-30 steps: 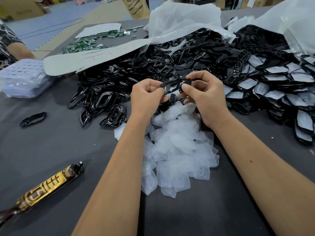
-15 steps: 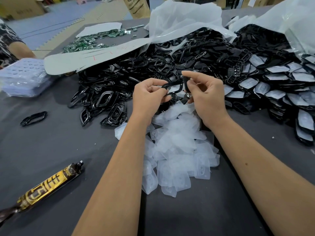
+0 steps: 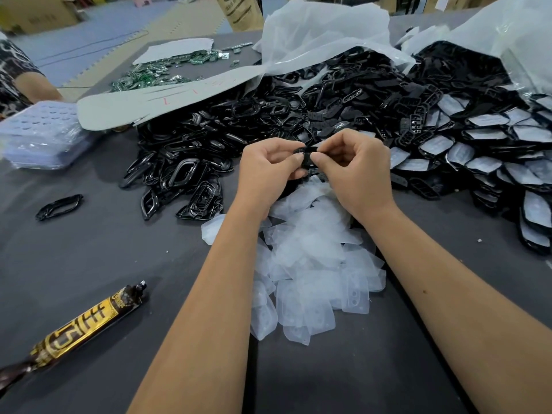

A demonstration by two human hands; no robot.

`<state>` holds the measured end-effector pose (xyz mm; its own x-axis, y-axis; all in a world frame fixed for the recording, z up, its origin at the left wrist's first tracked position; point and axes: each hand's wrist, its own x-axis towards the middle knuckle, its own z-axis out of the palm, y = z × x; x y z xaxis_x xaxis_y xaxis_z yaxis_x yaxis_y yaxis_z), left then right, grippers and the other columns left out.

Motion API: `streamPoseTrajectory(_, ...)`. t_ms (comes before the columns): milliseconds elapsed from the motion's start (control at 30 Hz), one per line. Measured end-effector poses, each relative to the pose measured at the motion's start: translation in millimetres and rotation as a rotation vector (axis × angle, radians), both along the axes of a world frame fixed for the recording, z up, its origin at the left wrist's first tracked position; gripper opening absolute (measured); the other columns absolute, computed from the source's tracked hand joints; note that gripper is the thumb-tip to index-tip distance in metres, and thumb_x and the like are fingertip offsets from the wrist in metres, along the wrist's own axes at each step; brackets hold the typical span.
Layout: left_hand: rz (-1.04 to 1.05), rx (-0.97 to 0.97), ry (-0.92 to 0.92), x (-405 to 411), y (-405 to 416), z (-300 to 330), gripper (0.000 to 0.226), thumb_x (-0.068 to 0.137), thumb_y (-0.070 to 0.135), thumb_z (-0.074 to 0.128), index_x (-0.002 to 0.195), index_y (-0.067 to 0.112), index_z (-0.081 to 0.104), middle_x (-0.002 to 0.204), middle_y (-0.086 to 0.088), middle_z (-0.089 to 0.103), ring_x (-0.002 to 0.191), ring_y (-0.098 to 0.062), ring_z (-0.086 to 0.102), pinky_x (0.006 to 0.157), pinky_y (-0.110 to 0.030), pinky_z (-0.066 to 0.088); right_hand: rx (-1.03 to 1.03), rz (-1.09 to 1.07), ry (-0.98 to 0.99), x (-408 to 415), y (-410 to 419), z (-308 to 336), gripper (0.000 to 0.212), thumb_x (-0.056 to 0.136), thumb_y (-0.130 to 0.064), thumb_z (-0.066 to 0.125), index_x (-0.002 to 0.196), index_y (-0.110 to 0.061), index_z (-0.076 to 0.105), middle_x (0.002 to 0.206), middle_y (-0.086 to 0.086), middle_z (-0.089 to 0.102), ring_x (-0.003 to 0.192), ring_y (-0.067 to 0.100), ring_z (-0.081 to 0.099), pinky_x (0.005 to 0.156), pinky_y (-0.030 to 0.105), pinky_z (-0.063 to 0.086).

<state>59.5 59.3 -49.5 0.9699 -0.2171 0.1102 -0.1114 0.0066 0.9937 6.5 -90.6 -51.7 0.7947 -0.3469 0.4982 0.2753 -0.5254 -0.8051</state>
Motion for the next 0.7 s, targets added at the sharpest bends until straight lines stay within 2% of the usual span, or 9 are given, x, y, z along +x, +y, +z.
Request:
streamPoseTrajectory(133,-0.013,-0.003,-0.025,-1.8,-1.9,-1.0,0.016,0.088,-0.008,0.074,0.099,0.005,0.075,0.079,-0.018,0.073,0.063,-0.016,0.071,0.074,-0.031,0.063,-0.019,-0.039,-0.003,-0.8,1.5,0.2,0.010,0.084,-0.014,0.083,0.086,-0.009,0.074,0.079,-0.002,0.074,0.073,0.014,0.070,0.074,0.038,0.060)
streamPoseTrajectory(233,-0.026,-0.039,-0.004,-3.0,-2.6,0.6,0.017,0.088,-0.011,0.073,0.099,0.002,0.074,0.083,-0.026,0.065,0.060,-0.016,0.070,0.073,-0.032,0.063,-0.042,-0.131,-0.019,0.3,1.3,-0.3,0.025,0.080,-0.022,0.087,0.093,-0.011,0.068,0.083,-0.001,0.069,0.068,0.012,0.064,0.070,0.029,0.056)
streamPoseTrajectory(300,-0.031,-0.081,0.030,-2.6,-1.6,1.9,0.017,0.088,-0.012,0.072,0.098,0.002,0.073,0.083,-0.024,0.068,0.060,-0.015,0.070,0.069,-0.025,0.060,-0.002,-0.151,0.030,1.3,-1.0,-0.8,0.033,0.080,-0.030,0.088,0.099,-0.015,0.066,0.087,-0.001,0.068,0.067,0.012,0.063,0.068,0.025,0.054)
streamPoseTrajectory(333,-0.035,-0.100,0.044,-2.3,-1.1,2.3,0.017,0.089,-0.012,0.071,0.097,0.003,0.073,0.081,-0.019,0.072,0.061,-0.015,0.071,0.066,-0.022,0.059,0.052,-0.113,0.076,1.9,-2.4,-0.8,0.033,0.081,-0.032,0.087,0.101,-0.015,0.066,0.088,-0.001,0.070,0.068,0.014,0.066,0.067,0.027,0.055)
streamPoseTrajectory(400,-0.047,-0.121,0.066,-2.0,-0.5,3.0,0.017,0.089,-0.011,0.071,0.097,0.004,0.073,0.078,-0.009,0.076,0.063,-0.016,0.073,0.065,-0.020,0.058,0.197,0.012,0.147,3.9,-5.9,-2.2,0.026,0.085,-0.028,0.085,0.098,-0.012,0.069,0.080,0.002,0.075,0.065,0.020,0.073,0.058,0.034,0.056)
streamPoseTrajectory(467,-0.056,-0.129,0.084,-2.0,-0.9,3.5,0.016,0.089,-0.010,0.072,0.095,0.005,0.074,0.081,-0.012,0.075,0.065,-0.017,0.073,0.064,-0.019,0.057,0.287,0.060,0.153,6.0,-8.1,-4.4,0.020,0.086,-0.022,0.085,0.092,-0.009,0.071,0.072,0.004,0.076,0.057,0.019,0.072,0.049,0.028,0.052)
streamPoseTrajectory(533,-0.059,-0.114,0.079,-2.2,-1.2,3.4,0.015,0.088,-0.008,0.073,0.094,0.005,0.073,0.082,-0.016,0.071,0.065,-0.016,0.073,0.061,-0.018,0.056,0.317,0.065,0.153,6.8,-8.7,-5.4,0.019,0.085,-0.019,0.086,0.089,-0.009,0.070,0.069,0.005,0.075,0.054,0.018,0.070,0.046,0.025,0.049)
streamPoseTrajectory(700,-0.044,-0.011,-0.022,-0.7,-2.0,-0.7,0.017,0.086,-0.006,0.076,0.086,0.010,0.070,0.068,-0.005,0.072,0.059,-0.017,0.068,0.055,-0.021,0.050,0.294,0.082,0.164,6.3,-8.8,-6.3,0.017,0.083,-0.016,0.086,0.081,-0.016,0.070,0.066,0.003,0.074,0.051,0.014,0.069,0.045,0.022,0.048)
